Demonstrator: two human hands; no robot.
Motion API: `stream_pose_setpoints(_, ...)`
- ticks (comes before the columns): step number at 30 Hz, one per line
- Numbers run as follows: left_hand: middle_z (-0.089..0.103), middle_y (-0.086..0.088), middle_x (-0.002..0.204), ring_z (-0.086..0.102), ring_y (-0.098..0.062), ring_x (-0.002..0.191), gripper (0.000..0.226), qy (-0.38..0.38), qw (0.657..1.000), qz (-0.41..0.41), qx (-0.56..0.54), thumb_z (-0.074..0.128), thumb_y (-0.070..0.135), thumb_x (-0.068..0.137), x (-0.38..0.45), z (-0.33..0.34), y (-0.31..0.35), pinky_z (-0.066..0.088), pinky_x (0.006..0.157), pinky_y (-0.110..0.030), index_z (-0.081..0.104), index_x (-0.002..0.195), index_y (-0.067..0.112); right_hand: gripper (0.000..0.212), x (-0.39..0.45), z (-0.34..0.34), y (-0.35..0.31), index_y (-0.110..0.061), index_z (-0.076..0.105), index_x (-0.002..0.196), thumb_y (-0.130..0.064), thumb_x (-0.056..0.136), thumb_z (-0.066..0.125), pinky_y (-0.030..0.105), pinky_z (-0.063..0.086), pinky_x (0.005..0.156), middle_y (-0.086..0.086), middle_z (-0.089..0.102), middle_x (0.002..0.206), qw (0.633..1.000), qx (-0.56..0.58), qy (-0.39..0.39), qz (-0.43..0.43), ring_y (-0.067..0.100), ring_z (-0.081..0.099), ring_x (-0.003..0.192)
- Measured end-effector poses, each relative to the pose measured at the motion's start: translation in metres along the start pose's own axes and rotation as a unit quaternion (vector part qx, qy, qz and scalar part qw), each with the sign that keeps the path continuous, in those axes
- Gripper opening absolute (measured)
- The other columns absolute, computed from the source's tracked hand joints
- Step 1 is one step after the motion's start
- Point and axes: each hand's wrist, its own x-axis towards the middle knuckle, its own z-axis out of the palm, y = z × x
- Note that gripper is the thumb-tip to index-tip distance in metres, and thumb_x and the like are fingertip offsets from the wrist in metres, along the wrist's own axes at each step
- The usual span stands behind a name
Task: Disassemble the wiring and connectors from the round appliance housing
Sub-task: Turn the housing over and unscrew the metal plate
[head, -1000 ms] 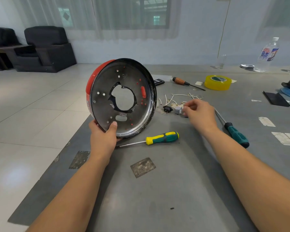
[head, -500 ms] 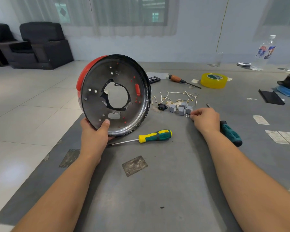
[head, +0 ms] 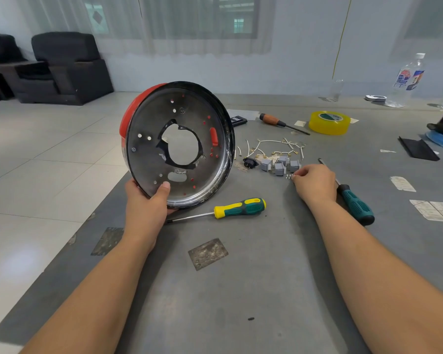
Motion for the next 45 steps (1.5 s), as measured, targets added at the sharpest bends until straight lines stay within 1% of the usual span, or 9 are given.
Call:
stream_pose_setpoints(4, 0.065, 0.007, 0.125, 0.071, -0.022, 0.112, 0.037, -0.001, 1.000, -0.007, -0.011, 0.070, 0.018, 0.102, -0.003, 0.000, 0.004, 0.065, 0.086, -0.046, 0.046, 0.127, 0.031, 0.014, -0.005, -0.001, -0.001, -0.018, 0.077, 0.104, -0.021, 0.094, 0.067, 0.035, 0.049, 0.086, 0.008, 0.072, 0.110, 1.000, 0.006, 0.012, -0.017, 0.027, 0.063, 0.101)
stream_pose_setpoints(10, 0.066, -0.002, 0.133, 0.071, -0.027, 0.116, 0.043, 0.000, 0.999, -0.027, -0.042, 0.069, 0.013, 0.102, -0.006, 0.001, 0.013, 0.065, 0.087, -0.051, 0.046, 0.138, 0.020, 0.016, -0.026, -0.007, -0.013, -0.019, 0.068, 0.108, -0.029, 0.096, 0.064, 0.026, 0.042, 0.078, -0.001, 0.068, 0.100, 0.989, 0.081, 0.026, -0.117, 0.016, 0.060, 0.090)
stream_pose_setpoints(17, 0.069, -0.004, 0.135, 0.073, -0.026, 0.116, 0.044, -0.021, 0.989, -0.037, -0.140, 0.067, 0.009, 0.103, -0.008, -0.003, 0.021, 0.065, 0.084, -0.051, 0.051, 0.143, 0.020, 0.029, -0.072, 0.005, -0.069, -0.023, 0.075, 0.114, -0.043, 0.099, 0.059, 0.012, 0.047, 0.077, -0.019, 0.068, 0.087, 0.956, 0.168, -0.082, -0.228, -0.008, 0.063, 0.085)
stream_pose_setpoints(19, 0.070, -0.005, 0.135, 0.073, -0.026, 0.116, 0.044, -0.026, 0.985, -0.046, -0.166, 0.067, 0.009, 0.102, -0.008, -0.004, 0.022, 0.065, 0.084, -0.050, 0.052, 0.141, 0.021, 0.037, -0.082, 0.008, -0.085, -0.021, 0.070, 0.125, -0.044, 0.097, 0.061, 0.019, 0.053, 0.089, -0.014, 0.073, 0.097, 0.939, 0.224, -0.145, -0.216, -0.002, 0.068, 0.092)
stream_pose_setpoints(22, 0.070, -0.010, 0.136, 0.073, -0.028, 0.116, 0.050, -0.038, 0.971, -0.084, -0.218, 0.067, 0.008, 0.102, -0.011, 0.001, 0.022, 0.066, 0.080, -0.046, 0.050, 0.149, 0.015, 0.014, -0.095, 0.014, -0.107, -0.026, 0.071, 0.107, -0.034, 0.097, 0.065, 0.046, 0.060, 0.090, -0.002, 0.077, 0.098, 0.904, 0.317, -0.225, -0.176, 0.017, 0.075, 0.090)
stream_pose_setpoints(29, 0.075, -0.018, 0.127, 0.076, -0.034, 0.109, 0.049, -0.089, 0.948, -0.149, -0.265, 0.068, 0.012, 0.101, -0.015, 0.007, 0.025, 0.066, 0.075, -0.041, 0.051, 0.147, 0.005, 0.027, -0.114, 0.030, -0.126, -0.028, 0.055, 0.116, -0.015, 0.097, 0.068, 0.046, 0.063, 0.081, 0.005, 0.073, 0.114, 0.801, 0.504, -0.324, -0.020, 0.025, 0.074, 0.099)
stream_pose_setpoints(35, 0.076, -0.010, 0.127, 0.075, -0.032, 0.114, 0.066, -0.170, 0.950, -0.141, -0.223, 0.079, 0.037, 0.086, -0.021, 0.011, 0.029, 0.065, 0.087, -0.042, 0.057, 0.143, 0.010, 0.038, -0.096, 0.025, -0.121, -0.016, 0.052, 0.132, -0.002, 0.098, 0.062, 0.049, 0.062, 0.083, 0.009, 0.070, 0.122, 0.800, 0.520, -0.298, 0.018, 0.028, 0.070, 0.108)
stream_pose_setpoints(38, 0.075, -0.009, 0.129, 0.074, -0.032, 0.115, 0.061, -0.159, 0.950, -0.146, -0.226, 0.078, 0.044, 0.087, -0.016, 0.007, 0.033, 0.063, 0.093, -0.042, 0.064, 0.137, 0.013, 0.026, -0.076, 0.016, -0.115, -0.015, 0.056, 0.118, -0.001, 0.096, 0.064, 0.038, 0.062, 0.066, 0.009, 0.074, 0.110, 0.804, 0.510, -0.303, 0.034, 0.022, 0.075, 0.090)
stream_pose_setpoints(45, 0.073, -0.005, 0.132, 0.074, -0.029, 0.115, 0.061, -0.117, 0.972, -0.078, -0.187, 0.070, 0.050, 0.095, -0.001, -0.012, 0.033, 0.063, 0.090, -0.052, 0.059, 0.144, 0.015, 0.029, -0.034, -0.001, -0.107, -0.015, 0.059, 0.119, -0.002, 0.094, 0.066, 0.041, 0.062, 0.068, 0.010, 0.077, 0.105, 0.837, 0.415, -0.356, 0.000, 0.026, 0.077, 0.089)
